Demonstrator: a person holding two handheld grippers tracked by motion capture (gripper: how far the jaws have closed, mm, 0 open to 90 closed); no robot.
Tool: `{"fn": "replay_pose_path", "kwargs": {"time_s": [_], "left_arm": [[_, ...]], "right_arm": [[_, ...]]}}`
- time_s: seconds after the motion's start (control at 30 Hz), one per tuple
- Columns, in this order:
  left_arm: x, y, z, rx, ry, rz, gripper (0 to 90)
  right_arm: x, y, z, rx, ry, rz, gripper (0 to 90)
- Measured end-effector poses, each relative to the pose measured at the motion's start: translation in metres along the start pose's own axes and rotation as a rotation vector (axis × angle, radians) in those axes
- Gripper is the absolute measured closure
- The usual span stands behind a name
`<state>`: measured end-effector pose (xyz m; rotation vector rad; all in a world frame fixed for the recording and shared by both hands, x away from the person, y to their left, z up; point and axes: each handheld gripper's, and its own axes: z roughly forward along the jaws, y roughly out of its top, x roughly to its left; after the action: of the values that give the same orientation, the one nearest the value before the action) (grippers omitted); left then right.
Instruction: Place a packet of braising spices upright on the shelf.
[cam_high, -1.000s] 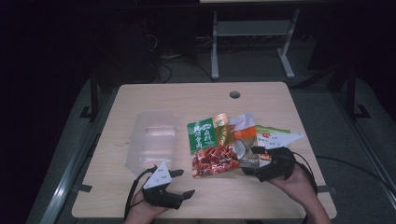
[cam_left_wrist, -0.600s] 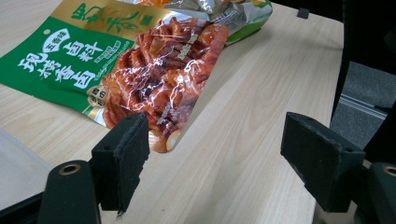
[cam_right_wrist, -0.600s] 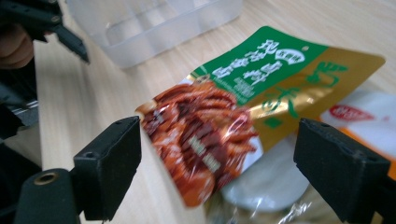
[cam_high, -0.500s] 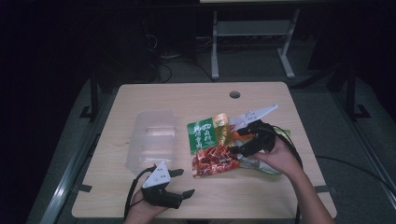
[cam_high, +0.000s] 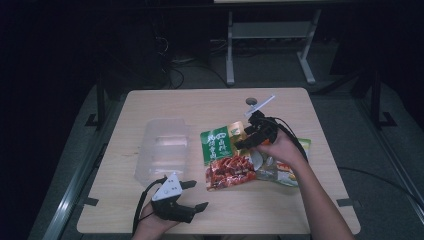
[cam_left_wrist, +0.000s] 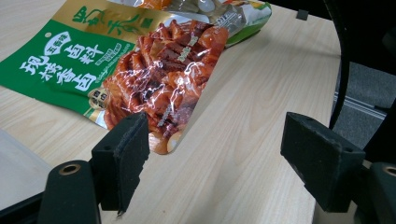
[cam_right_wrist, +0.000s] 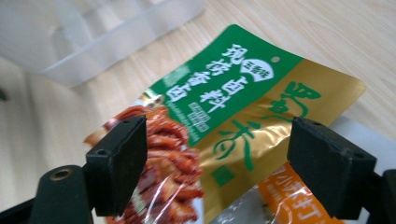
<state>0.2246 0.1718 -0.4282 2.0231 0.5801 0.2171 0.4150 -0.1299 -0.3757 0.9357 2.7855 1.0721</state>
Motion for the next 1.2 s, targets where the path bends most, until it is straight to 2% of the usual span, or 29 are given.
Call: {"fn": "replay_pose_path", "kwargs": {"time_s": [0.07, 0.1, 0.2, 0.23, 0.27, 0.3, 0.37, 0.63, 0.67, 0.73, 1.0, 1.1, 1.2], "left_arm": [[0.000, 0.000, 0.000, 0.005, -0.001, 0.002, 23.4], [0.000, 0.000, 0.000, 0.004, -0.003, 0.004, 23.4], [0.000, 0.000, 0.001, 0.006, -0.003, 0.005, 23.4], [0.000, 0.000, 0.000, 0.009, -0.005, 0.005, 23.4], [0.000, -0.001, 0.000, 0.011, -0.006, 0.007, 23.4], [0.000, 0.000, -0.001, 0.007, -0.006, 0.004, 23.6], [0.000, 0.000, -0.001, 0.002, -0.005, 0.005, 23.6], [0.000, 0.000, 0.001, 0.007, -0.012, 0.003, 23.6], [0.000, 0.001, 0.002, 0.007, -0.015, 0.002, 23.7], [0.000, 0.001, 0.002, 0.006, -0.016, 0.005, 23.6], [0.000, 0.001, 0.003, 0.009, -0.017, 0.008, 23.7], [0.001, 0.001, 0.003, 0.010, -0.018, 0.004, 23.9], [0.001, 0.001, 0.004, 0.011, -0.017, 0.007, 23.9]], "right_arm": [[-0.002, 0.002, 0.002, 0.005, 0.000, 0.003, 20.4], [-0.006, 0.004, 0.007, 0.018, -0.009, 0.030, 22.2], [-0.012, 0.005, 0.013, 0.042, -0.023, 0.042, 22.3], [-0.018, 0.006, 0.018, 0.061, -0.035, 0.076, 23.0], [-0.018, 0.006, 0.018, 0.061, -0.035, 0.076, 23.0], [-0.023, 0.005, 0.022, 0.076, -0.043, 0.102, 23.2], [-0.028, 0.005, 0.027, 0.096, -0.060, 0.122, 25.6], [-0.039, 0.003, 0.036, 0.130, -0.073, 0.155, 28.5], [-0.040, 0.003, 0.039, 0.152, -0.078, 0.176, 29.9], [-0.042, 0.002, 0.041, 0.152, -0.074, 0.189, 32.0], [-0.043, 0.002, 0.050, 0.199, -0.057, 0.199, 51.4], [-0.040, 0.002, 0.050, 0.205, -0.049, 0.182, 67.0], [-0.039, 0.002, 0.051, 0.218, -0.039, 0.168, 78.0]]}}
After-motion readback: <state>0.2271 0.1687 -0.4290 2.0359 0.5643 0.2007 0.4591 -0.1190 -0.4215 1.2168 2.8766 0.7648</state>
